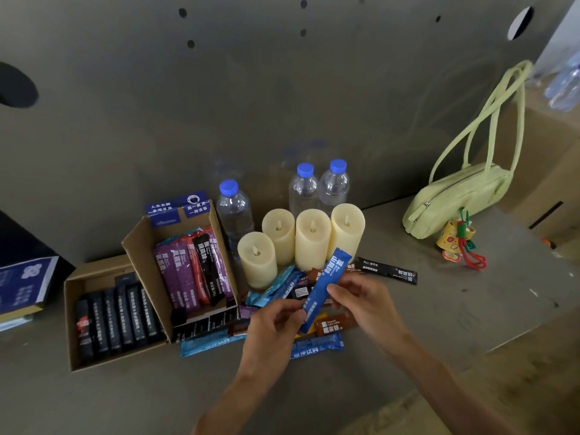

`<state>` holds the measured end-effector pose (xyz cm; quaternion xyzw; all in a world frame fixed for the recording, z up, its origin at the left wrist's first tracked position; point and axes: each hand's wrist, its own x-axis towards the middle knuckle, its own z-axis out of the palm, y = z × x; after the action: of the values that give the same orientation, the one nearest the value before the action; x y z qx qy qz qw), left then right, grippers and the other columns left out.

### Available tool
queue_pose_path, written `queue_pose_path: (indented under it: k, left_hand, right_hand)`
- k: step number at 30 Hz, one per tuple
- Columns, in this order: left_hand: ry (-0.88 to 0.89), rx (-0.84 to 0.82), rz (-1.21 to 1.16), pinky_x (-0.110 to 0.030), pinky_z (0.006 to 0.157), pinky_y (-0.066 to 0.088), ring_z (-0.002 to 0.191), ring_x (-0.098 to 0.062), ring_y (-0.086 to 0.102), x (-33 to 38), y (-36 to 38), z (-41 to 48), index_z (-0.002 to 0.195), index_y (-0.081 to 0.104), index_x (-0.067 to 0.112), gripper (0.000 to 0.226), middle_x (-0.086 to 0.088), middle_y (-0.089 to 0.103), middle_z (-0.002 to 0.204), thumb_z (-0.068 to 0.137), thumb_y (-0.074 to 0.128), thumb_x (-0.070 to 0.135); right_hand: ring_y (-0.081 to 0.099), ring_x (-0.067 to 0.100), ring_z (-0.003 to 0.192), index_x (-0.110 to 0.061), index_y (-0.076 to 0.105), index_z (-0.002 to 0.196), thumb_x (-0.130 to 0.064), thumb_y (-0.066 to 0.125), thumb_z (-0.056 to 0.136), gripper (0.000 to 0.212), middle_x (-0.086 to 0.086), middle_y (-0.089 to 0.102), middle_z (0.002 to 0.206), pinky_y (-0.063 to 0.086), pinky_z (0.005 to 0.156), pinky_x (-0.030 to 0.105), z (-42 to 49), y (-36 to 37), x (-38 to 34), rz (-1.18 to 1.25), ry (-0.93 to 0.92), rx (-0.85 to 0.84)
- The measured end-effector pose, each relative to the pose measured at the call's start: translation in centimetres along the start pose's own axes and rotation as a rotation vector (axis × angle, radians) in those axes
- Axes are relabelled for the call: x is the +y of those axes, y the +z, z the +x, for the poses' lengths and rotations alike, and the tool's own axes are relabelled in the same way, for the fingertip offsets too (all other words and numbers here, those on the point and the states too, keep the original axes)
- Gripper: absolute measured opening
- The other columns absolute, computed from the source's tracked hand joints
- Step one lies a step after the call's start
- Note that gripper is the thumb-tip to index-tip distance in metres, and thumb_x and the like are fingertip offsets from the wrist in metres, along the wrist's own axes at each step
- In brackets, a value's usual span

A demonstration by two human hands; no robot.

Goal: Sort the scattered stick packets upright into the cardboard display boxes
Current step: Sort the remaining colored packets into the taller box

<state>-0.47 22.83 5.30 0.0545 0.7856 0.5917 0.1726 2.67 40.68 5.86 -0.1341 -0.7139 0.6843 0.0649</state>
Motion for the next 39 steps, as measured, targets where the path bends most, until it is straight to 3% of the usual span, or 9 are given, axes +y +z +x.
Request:
queue_pose_path:
  k: [7, 10, 15, 20, 23, 27, 29, 33, 39]
  left_hand:
    - [0.005, -0.011, 0.058, -0.019, 0.075, 0.055, 0.081, -0.001, 0.069, -0.3, -1.3, -0.6, 0.091, 0.069, 0.026, 0.014, 0.016, 0.073, 0.086, 0.092, 0.067, 0.012]
    - [-0.001, 0.034, 0.064, -0.02, 0.074, 0.053, 0.079, -0.004, 0.069, -0.5, -2.7, -1.4, 0.09, 0.07, 0.022, 0.009, 0.011, 0.074, 0.083, 0.09, 0.07, 0.014]
    - [0.023, 0.186, 0.031, -0.021, 0.073, 0.053, 0.077, -0.006, 0.07, -1.6, -6.2, -2.4, 0.088, 0.071, 0.023, 0.017, 0.01, 0.074, 0.08, 0.089, 0.069, 0.006]
    - [0.019, 0.452, 0.138, -0.01, 0.066, 0.046, 0.075, 0.002, 0.066, -3.5, -11.1, -2.7, 0.089, 0.068, 0.028, 0.013, 0.015, 0.072, 0.079, 0.09, 0.069, 0.014]
    - [0.012, 0.609, 0.168, -0.014, 0.065, 0.045, 0.076, -0.004, 0.065, -4.4, -14.1, -1.7, 0.093, 0.06, 0.025, 0.014, 0.007, 0.069, 0.084, 0.09, 0.066, 0.012]
    - [-0.002, 0.596, 0.259, -0.015, 0.064, 0.044, 0.08, -0.007, 0.064, -5.2, -16.2, 0.1, 0.096, 0.055, 0.024, 0.016, 0.006, 0.066, 0.09, 0.091, 0.064, 0.012]
    - [0.003, 0.568, 0.255, -0.018, 0.064, 0.048, 0.08, -0.008, 0.065, -5.5, -16.6, 0.5, 0.097, 0.056, 0.024, 0.017, 0.006, 0.067, 0.089, 0.091, 0.063, 0.009]
    - [0.019, 0.527, 0.229, -0.018, 0.062, 0.05, 0.08, -0.009, 0.066, -5.6, -17.0, 0.6, 0.096, 0.056, 0.023, 0.019, 0.005, 0.067, 0.088, 0.092, 0.061, 0.005]
    - [0.029, 0.491, 0.225, -0.011, 0.062, 0.05, 0.083, -0.005, 0.064, -5.4, -17.3, 0.5, 0.101, 0.057, 0.022, 0.018, 0.007, 0.065, 0.092, 0.093, 0.062, 0.007]
  right_hand:
    - [0.058, 0.008, 0.059, -0.003, 0.073, 0.084, -0.004, 0.067, 0.092, 0.01, 0.001, 0.067, 0.065, 0.046, 0.054, 0.016, 0.6, 1.5, -0.3, 0.001, 0.032, -0.014]
    - [0.061, 0.014, 0.064, -0.011, 0.076, 0.085, -0.007, 0.068, 0.091, 0.011, 0.007, 0.07, 0.069, 0.051, 0.059, 0.023, 0.7, 3.2, -0.9, -0.001, 0.011, -0.058]
    - [0.065, 0.004, 0.062, -0.013, 0.074, 0.083, -0.013, 0.072, 0.09, 0.008, -0.002, 0.073, 0.069, 0.048, 0.059, 0.017, 0.7, 8.5, -1.4, -0.203, -0.06, -0.169]
    - [0.07, 0.011, 0.065, -0.014, 0.067, 0.078, -0.019, 0.069, 0.093, 0.015, -0.001, 0.071, 0.069, 0.053, 0.059, 0.026, 1.0, 14.2, -1.4, -0.337, -0.12, -0.165]
    - [0.066, 0.017, 0.067, -0.013, 0.06, 0.078, -0.021, 0.066, 0.095, 0.02, 0.0, 0.068, 0.07, 0.051, 0.059, 0.031, 1.9, 17.8, -2.0, -0.433, -0.192, -0.151]
    - [0.055, 0.01, 0.058, -0.016, 0.05, 0.072, -0.015, 0.064, 0.094, 0.026, -0.007, 0.058, 0.064, 0.041, 0.052, 0.023, 4.0, 22.1, -1.9, -0.558, -0.218, -0.149]
    - [0.057, 0.009, 0.066, -0.018, 0.054, 0.08, -0.013, 0.064, 0.093, 0.017, -0.008, 0.063, 0.075, 0.042, 0.06, 0.02, 4.8, 23.6, -1.6, -0.595, -0.195, -0.156]
    - [0.067, 0.02, 0.088, -0.014, 0.058, 0.099, -0.012, 0.065, 0.091, 0.011, 0.0, 0.069, 0.094, 0.053, 0.077, 0.032, 5.6, 25.2, -1.1, -0.622, -0.135, -0.145]
    - [0.069, 0.031, 0.09, -0.011, 0.062, 0.098, -0.018, 0.063, 0.094, 0.009, 0.01, 0.071, 0.097, 0.05, 0.068, 0.032, 5.9, 25.5, -0.9, -0.826, -0.23, -0.134]
